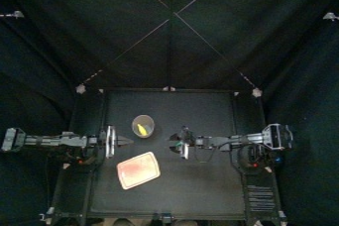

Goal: Pick the banana then place it in the grey bowl
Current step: Drop banana in the grey bowl and return to neutral

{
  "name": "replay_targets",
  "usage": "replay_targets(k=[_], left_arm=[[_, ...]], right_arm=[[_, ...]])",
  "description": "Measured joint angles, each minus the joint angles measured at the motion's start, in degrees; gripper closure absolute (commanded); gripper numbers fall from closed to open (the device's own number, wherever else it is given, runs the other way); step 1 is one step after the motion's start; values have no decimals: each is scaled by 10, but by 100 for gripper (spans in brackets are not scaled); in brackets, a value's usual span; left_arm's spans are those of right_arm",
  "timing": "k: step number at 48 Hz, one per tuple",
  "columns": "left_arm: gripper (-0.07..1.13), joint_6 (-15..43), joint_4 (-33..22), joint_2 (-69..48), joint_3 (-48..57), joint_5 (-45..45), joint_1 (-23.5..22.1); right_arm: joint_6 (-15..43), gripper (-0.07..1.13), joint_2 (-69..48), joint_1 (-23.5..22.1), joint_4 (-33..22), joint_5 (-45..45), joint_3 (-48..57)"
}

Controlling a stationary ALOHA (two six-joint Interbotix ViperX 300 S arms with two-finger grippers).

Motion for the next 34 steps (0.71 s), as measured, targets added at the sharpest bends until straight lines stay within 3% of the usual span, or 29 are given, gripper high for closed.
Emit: replay_targets(k=[34], left_arm=[[108, -1, -18, 0, 10, 2, 0]], right_arm=[[0, 24, -116, -3, 10, -4, 76]])
